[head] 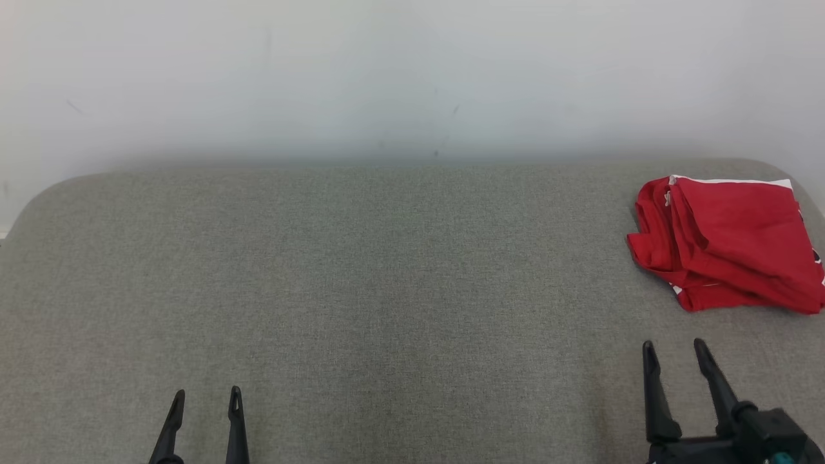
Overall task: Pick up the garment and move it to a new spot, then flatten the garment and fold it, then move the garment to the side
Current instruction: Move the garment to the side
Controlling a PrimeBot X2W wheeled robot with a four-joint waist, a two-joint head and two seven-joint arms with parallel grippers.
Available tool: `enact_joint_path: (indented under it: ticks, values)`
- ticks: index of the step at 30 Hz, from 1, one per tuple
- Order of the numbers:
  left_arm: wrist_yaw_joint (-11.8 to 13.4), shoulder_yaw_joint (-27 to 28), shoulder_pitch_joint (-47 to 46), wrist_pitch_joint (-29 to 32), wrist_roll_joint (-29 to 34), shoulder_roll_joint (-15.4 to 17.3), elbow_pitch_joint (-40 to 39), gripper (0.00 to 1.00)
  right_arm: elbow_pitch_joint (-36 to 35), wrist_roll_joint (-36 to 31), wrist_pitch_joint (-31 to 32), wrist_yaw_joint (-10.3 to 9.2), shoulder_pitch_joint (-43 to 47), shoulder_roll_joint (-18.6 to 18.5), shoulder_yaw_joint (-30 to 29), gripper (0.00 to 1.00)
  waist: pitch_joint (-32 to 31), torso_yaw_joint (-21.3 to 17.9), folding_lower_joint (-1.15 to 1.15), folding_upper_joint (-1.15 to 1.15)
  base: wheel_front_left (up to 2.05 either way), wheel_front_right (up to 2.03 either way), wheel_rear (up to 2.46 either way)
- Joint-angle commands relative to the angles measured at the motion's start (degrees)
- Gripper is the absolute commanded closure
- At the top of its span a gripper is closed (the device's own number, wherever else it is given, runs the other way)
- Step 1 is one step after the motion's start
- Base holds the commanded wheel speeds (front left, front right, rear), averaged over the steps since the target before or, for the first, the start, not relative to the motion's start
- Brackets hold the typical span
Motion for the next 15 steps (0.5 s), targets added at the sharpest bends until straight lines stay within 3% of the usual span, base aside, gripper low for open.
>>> enact_joint_path:
  ticks: [1, 15]
  values:
    - [0.5, -0.1, 0.6, -0.2, 0.4, 0.1, 0.2, 0.0, -0.8, -0.7, 0.0, 0.03, 1.4, 0.6, 0.4, 0.0, -0.4, 0.2, 0.01, 0.01, 0.0, 0.0, 0.0]
    - [0.6, -0.3, 1.5, -0.2, -0.4, 0.1, 1.2, 0.0, -3.0, -2.4, 0.0, 0.03, 5.9, 2.7, -0.5, 0.0, -1.4, -0.5, 0.01, 0.01, 0.0, 0.0, 0.0]
